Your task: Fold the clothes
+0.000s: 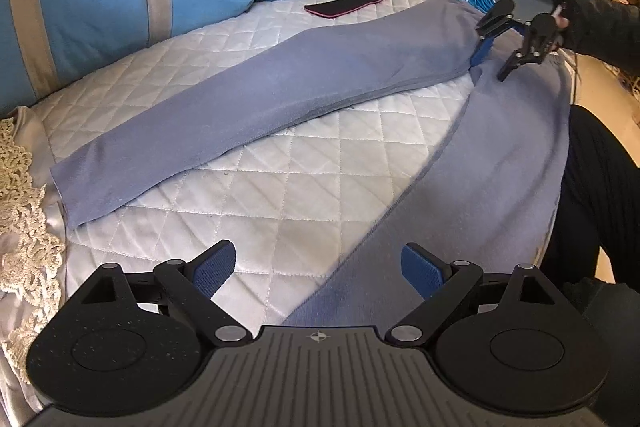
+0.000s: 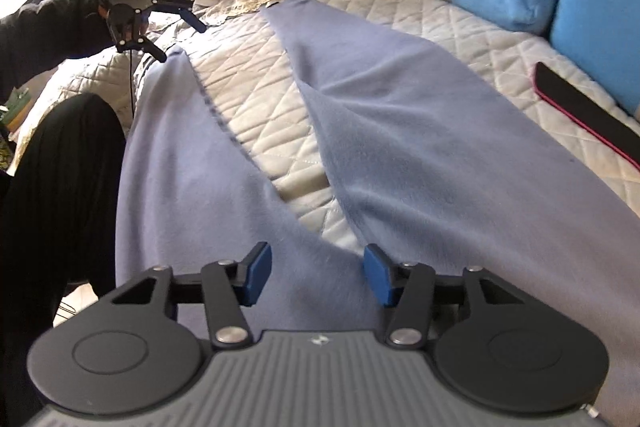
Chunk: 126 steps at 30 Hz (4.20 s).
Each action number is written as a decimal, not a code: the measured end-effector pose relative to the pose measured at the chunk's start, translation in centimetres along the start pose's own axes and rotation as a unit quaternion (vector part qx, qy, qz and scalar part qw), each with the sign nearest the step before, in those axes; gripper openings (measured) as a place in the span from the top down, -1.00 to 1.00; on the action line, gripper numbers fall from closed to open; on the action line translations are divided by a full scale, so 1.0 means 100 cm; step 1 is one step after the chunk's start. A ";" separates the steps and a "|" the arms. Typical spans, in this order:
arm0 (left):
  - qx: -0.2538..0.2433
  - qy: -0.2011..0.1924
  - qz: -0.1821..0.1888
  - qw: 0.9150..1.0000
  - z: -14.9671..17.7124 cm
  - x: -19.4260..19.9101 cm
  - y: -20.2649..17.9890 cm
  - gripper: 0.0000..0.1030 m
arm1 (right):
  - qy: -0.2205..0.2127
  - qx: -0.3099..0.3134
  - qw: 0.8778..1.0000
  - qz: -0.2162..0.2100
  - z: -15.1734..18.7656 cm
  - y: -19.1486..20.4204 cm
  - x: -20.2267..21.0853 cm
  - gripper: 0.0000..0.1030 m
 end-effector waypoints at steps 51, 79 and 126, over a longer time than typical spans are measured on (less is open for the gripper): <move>-0.062 0.039 -0.127 0.989 0.008 -0.009 0.050 -0.31 | -0.011 0.035 0.991 0.132 -0.022 -0.010 -0.001 -0.83; 0.044 -0.038 -0.199 0.978 -0.084 -0.075 0.174 -0.58 | -0.048 -0.010 0.974 0.221 0.012 0.001 0.032 -1.00; 0.076 -0.058 -0.211 0.973 -0.074 -0.100 0.177 0.85 | -0.083 -0.237 0.889 0.383 0.133 -0.284 0.146 0.18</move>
Point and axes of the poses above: each gripper's, at about its wrist camera, not at the fingertips, and x roughly against the way its jaws point, y to its left, z to its underside, the point moved 8 cm from there along -x, roughly the way its jaws point, and after that the axes turned 3 degrees about x, right-handed, at the moved point
